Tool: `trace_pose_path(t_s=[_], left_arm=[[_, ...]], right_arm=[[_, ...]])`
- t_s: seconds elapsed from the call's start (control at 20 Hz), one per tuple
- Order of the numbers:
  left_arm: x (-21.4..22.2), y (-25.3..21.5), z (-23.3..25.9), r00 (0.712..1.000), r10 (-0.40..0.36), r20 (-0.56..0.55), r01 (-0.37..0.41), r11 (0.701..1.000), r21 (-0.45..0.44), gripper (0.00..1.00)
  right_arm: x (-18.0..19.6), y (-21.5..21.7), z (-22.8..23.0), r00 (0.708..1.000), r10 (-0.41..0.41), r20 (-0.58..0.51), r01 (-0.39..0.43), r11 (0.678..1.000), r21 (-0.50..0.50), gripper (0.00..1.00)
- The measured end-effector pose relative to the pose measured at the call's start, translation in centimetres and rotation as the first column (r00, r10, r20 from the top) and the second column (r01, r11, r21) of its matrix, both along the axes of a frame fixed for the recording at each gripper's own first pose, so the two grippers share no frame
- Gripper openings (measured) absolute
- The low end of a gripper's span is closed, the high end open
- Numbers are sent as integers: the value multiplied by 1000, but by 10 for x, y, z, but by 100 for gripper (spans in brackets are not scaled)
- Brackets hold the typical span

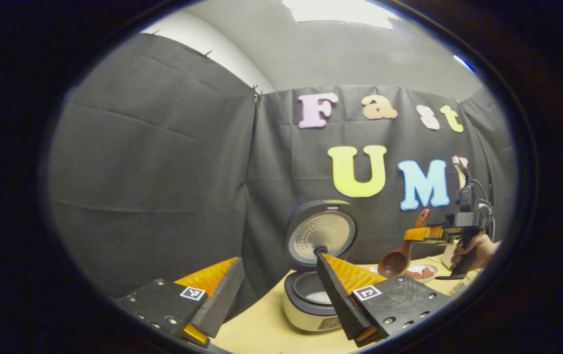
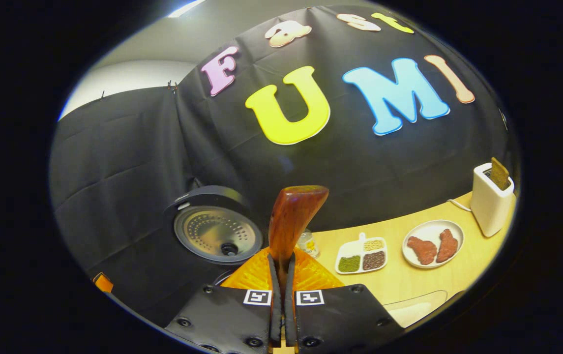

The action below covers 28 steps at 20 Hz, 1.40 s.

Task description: Close the left gripper, press the button to open the rice cooker; take a wooden spoon from the chopstick holder with the right hand, scoop a spoonful of rice and pour it into the rice cooker, then put the wooden spoon back into the chopstick holder.

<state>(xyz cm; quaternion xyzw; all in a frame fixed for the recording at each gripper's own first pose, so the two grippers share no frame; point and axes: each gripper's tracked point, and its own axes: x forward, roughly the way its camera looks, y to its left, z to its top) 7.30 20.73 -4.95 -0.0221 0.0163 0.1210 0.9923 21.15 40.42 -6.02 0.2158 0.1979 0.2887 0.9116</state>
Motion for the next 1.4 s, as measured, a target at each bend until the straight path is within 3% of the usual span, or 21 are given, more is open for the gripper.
trace_pose_path(t_s=[0.05,0.2,0.25,0.3,0.45,0.55,0.6,0.75,1.15,1.35,1.4], left_arm=[[4,-6,3,1000,-16,4,16,1000,-1,90],[16,-26,7,998,-62,16,62,998,1,90],[20,-32,10,997,-76,19,76,997,1,90],[24,-40,10,996,-90,22,90,996,0,90],[32,-60,15,991,-128,28,128,992,-2,90],[36,-74,18,988,-149,33,149,989,-3,90],[38,-80,19,987,-158,36,158,987,-3,93],[43,-97,25,982,-184,41,184,983,-1,92],[53,-135,33,970,-236,52,236,972,0,90],[52,-148,37,966,-253,52,253,967,4,93],[51,-151,37,965,-256,51,256,967,6,90]], right_arm=[[3,-16,0,1000,-25,2,25,1000,-2,4],[9,-64,0,995,-102,-2,102,995,-16,0],[11,-81,-1,992,-128,-8,127,992,-21,4],[12,-98,-4,988,-154,-11,154,988,-23,0],[16,-143,-6,975,-224,-13,223,974,-39,4],[16,-173,-8,964,-267,-14,266,963,-47,0],[15,-187,-10,958,-288,-16,287,957,-50,4],[14,-230,-16,937,-347,-23,345,936,-67,0],[-4,-335,-41,871,-490,-39,480,865,-143,4],[-20,-363,-64,846,-529,-74,510,841,-182,0],[-23,-367,-70,842,-534,-83,513,837,-190,4]])
